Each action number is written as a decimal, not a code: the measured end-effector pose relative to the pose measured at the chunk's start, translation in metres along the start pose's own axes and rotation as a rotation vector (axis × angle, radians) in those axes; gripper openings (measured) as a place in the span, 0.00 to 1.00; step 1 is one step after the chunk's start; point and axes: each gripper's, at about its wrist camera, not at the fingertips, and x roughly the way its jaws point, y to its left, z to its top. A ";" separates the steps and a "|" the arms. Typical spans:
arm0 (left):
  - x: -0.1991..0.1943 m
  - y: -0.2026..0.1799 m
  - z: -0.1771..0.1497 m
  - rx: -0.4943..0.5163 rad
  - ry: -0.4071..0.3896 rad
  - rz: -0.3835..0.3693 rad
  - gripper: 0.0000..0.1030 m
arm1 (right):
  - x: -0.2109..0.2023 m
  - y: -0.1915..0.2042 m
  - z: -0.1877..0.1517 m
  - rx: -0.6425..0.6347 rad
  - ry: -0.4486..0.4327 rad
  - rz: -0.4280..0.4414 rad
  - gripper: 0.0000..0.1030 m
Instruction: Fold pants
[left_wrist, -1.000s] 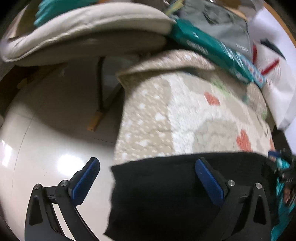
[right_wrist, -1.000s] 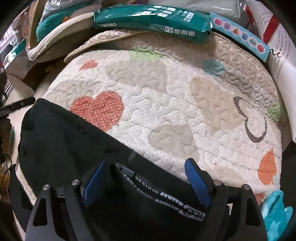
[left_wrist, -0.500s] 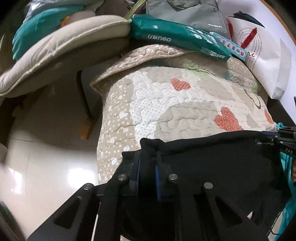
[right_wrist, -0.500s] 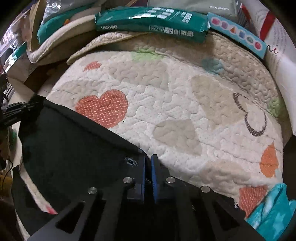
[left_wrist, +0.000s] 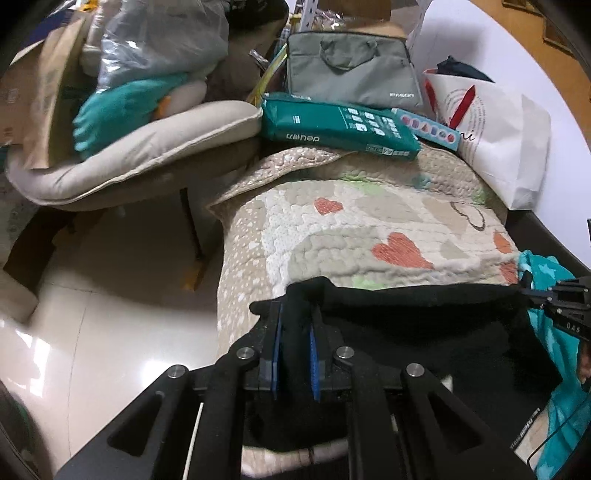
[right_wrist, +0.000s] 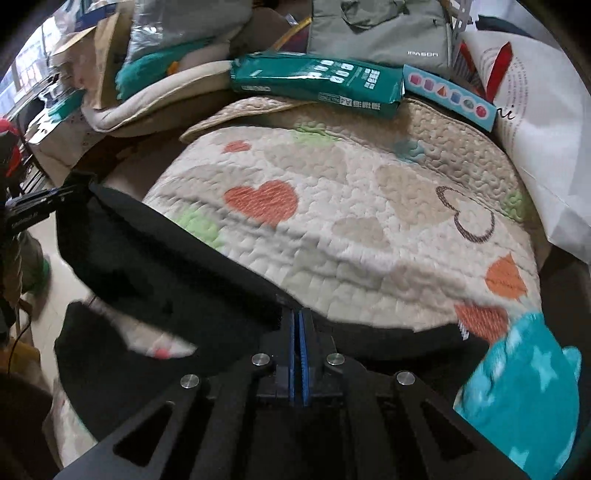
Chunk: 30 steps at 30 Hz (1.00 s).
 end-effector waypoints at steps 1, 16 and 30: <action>-0.009 -0.001 -0.007 -0.002 -0.004 0.008 0.11 | -0.006 0.005 -0.008 -0.001 0.000 0.006 0.02; -0.061 -0.001 -0.163 0.000 0.195 0.212 0.11 | -0.021 0.073 -0.149 -0.062 0.146 0.105 0.02; -0.093 0.043 -0.178 -0.285 0.169 0.264 0.19 | -0.046 0.052 -0.169 0.104 0.111 0.160 0.11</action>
